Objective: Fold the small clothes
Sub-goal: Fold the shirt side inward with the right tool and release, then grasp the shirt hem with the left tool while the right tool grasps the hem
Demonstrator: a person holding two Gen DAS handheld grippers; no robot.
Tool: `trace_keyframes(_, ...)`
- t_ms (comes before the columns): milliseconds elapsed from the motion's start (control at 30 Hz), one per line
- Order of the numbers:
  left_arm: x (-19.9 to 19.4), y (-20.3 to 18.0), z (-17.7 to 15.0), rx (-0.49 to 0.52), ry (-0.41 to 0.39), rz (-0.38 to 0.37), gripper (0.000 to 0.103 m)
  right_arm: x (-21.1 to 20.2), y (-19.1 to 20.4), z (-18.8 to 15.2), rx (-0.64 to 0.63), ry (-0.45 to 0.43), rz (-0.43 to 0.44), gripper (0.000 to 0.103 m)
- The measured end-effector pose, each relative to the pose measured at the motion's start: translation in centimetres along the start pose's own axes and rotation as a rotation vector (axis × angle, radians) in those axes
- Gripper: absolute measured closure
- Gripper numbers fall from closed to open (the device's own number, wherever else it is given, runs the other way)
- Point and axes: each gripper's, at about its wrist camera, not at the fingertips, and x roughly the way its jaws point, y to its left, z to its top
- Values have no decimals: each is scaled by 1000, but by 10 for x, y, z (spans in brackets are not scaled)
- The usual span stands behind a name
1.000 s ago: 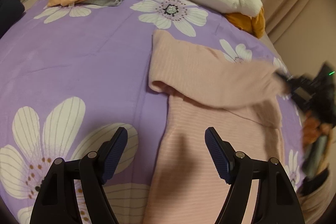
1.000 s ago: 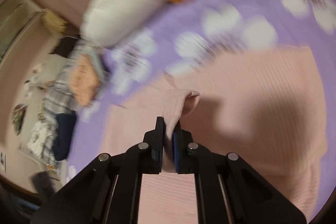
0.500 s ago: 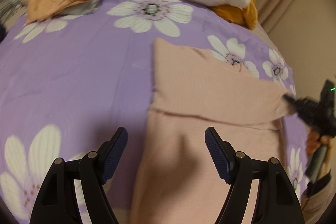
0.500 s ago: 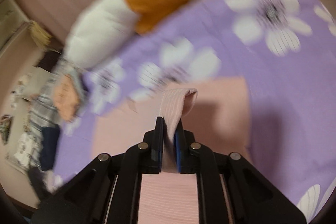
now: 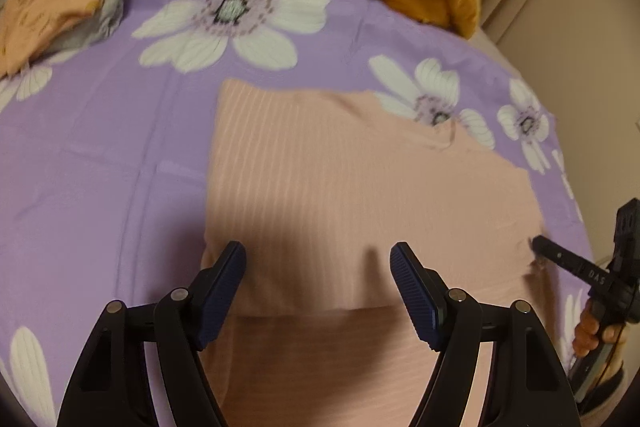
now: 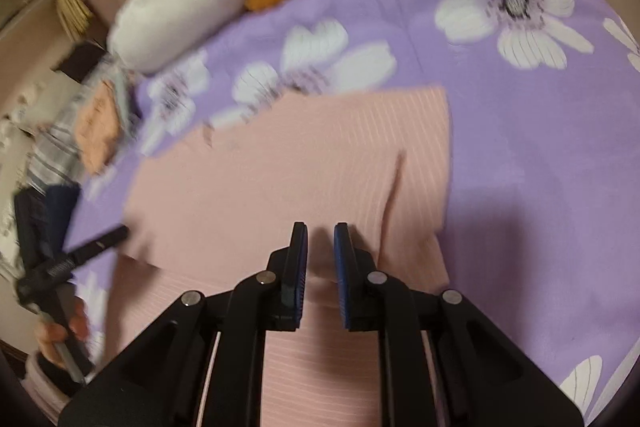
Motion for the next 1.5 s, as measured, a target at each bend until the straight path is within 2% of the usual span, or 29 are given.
trace_keyframes(67, 5, 4, -3, 0, 14, 10, 29, 9, -8, -4, 18, 19, -10, 93)
trace_keyframes(167, -5, 4, -5, 0, 9, 2, 29, 4, -13, -5, 43, 7, 21, 89)
trace_keyframes(233, -20, 6, -9, -13, -6, -27, 29, -12, -9, -8, 48, -7, 41, 84)
trace_keyframes(300, -37, 13, -17, -25, -22, -45, 29, -31, -9, -15, 52, -22, 60, 71)
trace_keyframes(400, -56, 31, -38, -63, -21, -48, 28, -54, -19, -33, 66, -40, 71, 62)
trace_keyframes(500, -66, 51, -64, -118, 4, -66, 28, -73, -39, -59, 109, -31, 74, 57)
trace_keyframes(567, -69, 62, -81, -150, 29, -92, 28, -79, -51, -75, 140, -13, 74, 57)
trace_keyframes(667, -77, 61, -97, -148, 23, -125, 28, -85, -70, -104, 205, 15, 85, 57)
trace_keyframes(800, -85, 56, -113, -163, 41, -221, 28, -93, -80, -134, 279, 27, 197, 57)
trace_keyframes(900, -90, 51, -127, -155, 58, -251, 28, -97, -78, -152, 311, 42, 282, 57)
trace_keyframes(1133, -106, 47, -165, -178, 83, -339, 28, -108, -61, -190, 288, 101, 367, 59)
trace_keyframes(1500, -125, 42, -206, -218, 108, -421, 29, -126, -48, -230, 278, 150, 414, 59)
